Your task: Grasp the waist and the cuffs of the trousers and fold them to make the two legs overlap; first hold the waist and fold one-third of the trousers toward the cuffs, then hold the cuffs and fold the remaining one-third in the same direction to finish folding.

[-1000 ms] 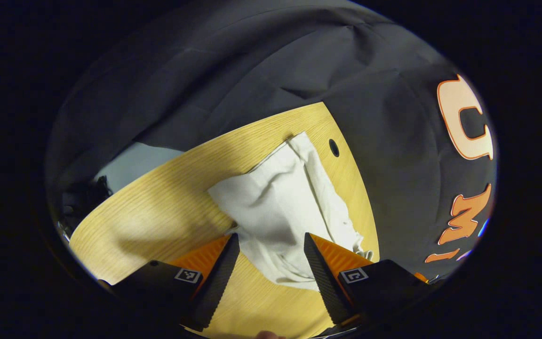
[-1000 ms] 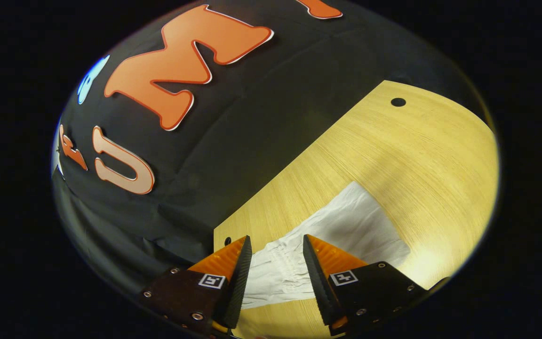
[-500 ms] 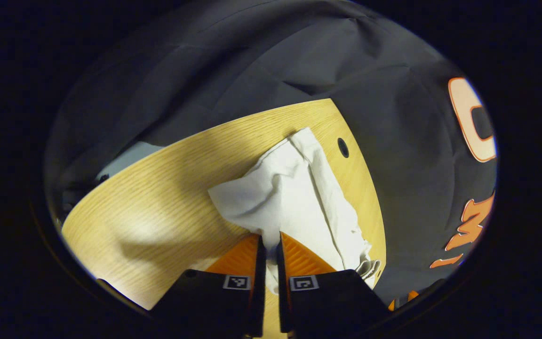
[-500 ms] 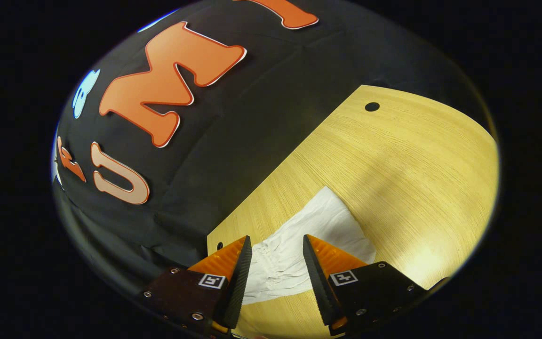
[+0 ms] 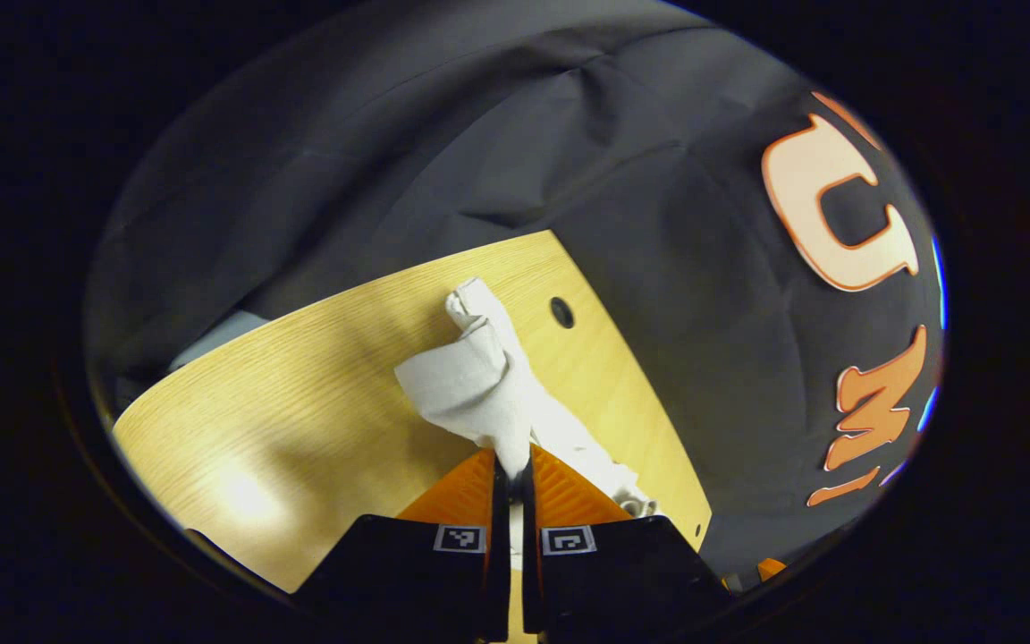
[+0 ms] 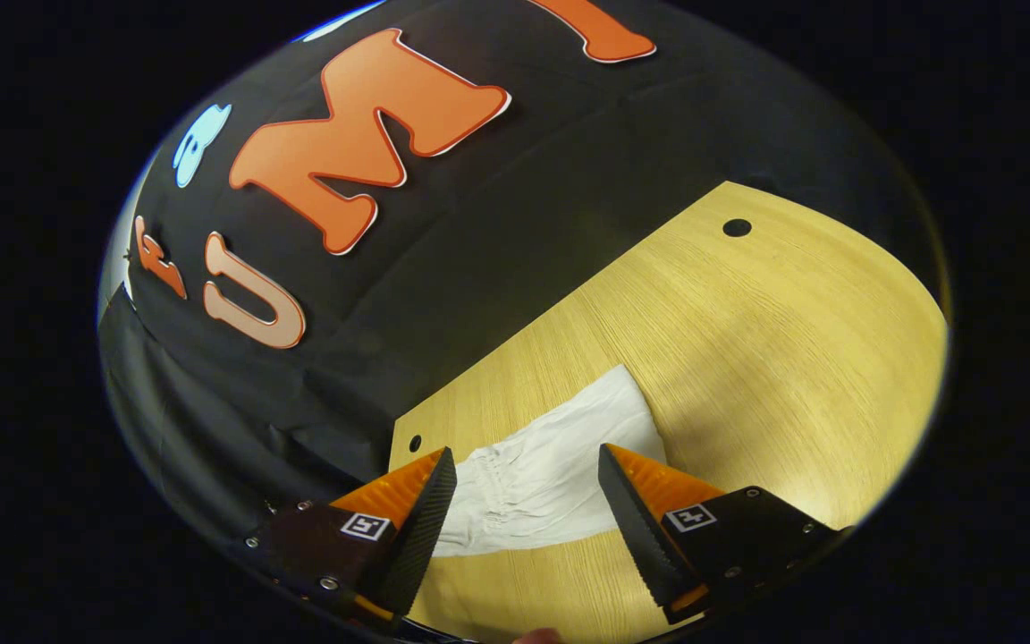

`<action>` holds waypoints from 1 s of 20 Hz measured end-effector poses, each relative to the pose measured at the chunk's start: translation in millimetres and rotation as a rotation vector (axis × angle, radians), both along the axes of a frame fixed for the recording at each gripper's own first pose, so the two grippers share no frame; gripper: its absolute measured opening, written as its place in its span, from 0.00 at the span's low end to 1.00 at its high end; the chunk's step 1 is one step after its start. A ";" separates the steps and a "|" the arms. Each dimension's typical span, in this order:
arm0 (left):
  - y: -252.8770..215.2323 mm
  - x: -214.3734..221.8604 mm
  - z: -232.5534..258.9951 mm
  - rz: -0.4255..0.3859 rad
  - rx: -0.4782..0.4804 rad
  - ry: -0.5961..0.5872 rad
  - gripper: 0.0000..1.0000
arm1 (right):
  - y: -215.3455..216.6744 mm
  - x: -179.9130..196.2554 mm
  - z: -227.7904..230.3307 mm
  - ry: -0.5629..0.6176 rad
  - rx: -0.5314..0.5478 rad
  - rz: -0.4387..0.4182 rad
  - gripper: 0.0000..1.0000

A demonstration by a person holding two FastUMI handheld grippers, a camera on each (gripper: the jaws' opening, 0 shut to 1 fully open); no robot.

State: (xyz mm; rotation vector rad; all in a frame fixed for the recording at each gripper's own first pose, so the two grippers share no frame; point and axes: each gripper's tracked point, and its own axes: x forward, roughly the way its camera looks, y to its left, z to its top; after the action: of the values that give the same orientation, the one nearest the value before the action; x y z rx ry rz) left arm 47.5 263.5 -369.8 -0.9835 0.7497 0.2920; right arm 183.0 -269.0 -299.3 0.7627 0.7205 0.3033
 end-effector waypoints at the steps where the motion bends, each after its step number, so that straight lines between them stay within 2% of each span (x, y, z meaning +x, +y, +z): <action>1: -7.5 4.4 14.4 0.003 -0.005 -0.023 0.09 | -3.0 2.4 0.2 -0.007 -0.003 0.008 0.96; 10: -100.6 31.2 108.7 -0.089 0.059 -0.181 0.07 | -47.2 8.4 10.7 -0.101 -0.041 0.058 0.97; 16: -176.8 50.9 152.5 -0.162 0.120 -0.255 0.09 | -92.1 10.0 5.8 -0.181 -0.189 0.078 0.98; 20: -236.9 61.6 169.9 -0.245 0.181 -0.288 0.09 | -114.4 8.6 0.8 -0.202 -0.229 0.096 0.98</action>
State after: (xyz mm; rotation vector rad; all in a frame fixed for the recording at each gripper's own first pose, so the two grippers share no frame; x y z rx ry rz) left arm 109.1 26.5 -199.8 -0.7334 0.5613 0.0028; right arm 191.6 -383.3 -298.5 0.4732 0.5893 0.3724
